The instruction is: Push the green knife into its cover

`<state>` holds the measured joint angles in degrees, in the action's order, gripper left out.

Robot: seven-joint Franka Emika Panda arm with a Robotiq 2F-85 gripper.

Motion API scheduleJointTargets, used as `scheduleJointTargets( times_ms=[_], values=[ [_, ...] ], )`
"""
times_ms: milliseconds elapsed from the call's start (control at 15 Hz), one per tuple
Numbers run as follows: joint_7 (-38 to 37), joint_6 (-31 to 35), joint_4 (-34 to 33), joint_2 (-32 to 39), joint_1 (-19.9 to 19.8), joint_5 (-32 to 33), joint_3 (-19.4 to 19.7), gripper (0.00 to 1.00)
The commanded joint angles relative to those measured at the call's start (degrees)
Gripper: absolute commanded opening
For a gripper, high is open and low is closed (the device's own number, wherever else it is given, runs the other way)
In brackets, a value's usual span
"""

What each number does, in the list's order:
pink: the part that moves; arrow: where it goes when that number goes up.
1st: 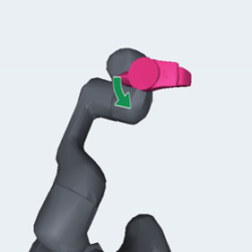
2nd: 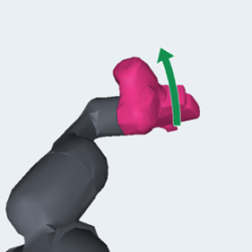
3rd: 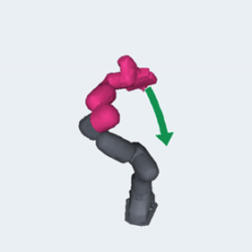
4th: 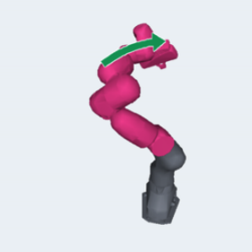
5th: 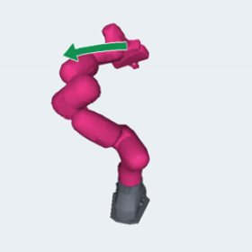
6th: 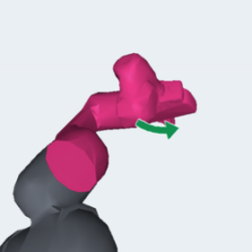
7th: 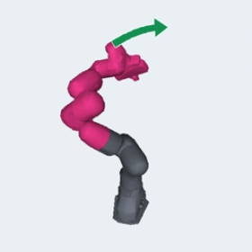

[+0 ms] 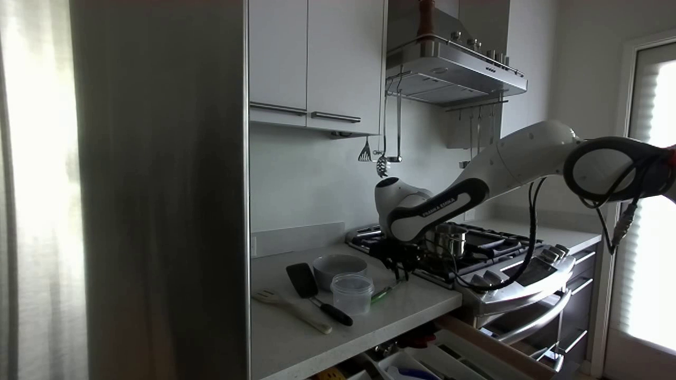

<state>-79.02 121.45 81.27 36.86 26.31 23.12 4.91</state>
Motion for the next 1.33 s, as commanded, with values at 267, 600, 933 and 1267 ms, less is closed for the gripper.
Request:
scheduleJointTargets(
  times_ms=[267, 600, 933, 1267],
  values=[
    [-17.0, -2.1, -0.8, 0.8, 1.3, 3.5, 0.8, 0.08],
    [-20.1, -2.7, -1.7, 1.6, 0.8, 2.5, -0.8, 0.08],
    [-19.8, -2.6, -2.3, 1.9, 0.3, 1.8, -2.0, 0.08],
    [-17.5, -0.6, -2.6, 2.2, -0.5, 1.4, -3.1, 0.08]
  ],
)
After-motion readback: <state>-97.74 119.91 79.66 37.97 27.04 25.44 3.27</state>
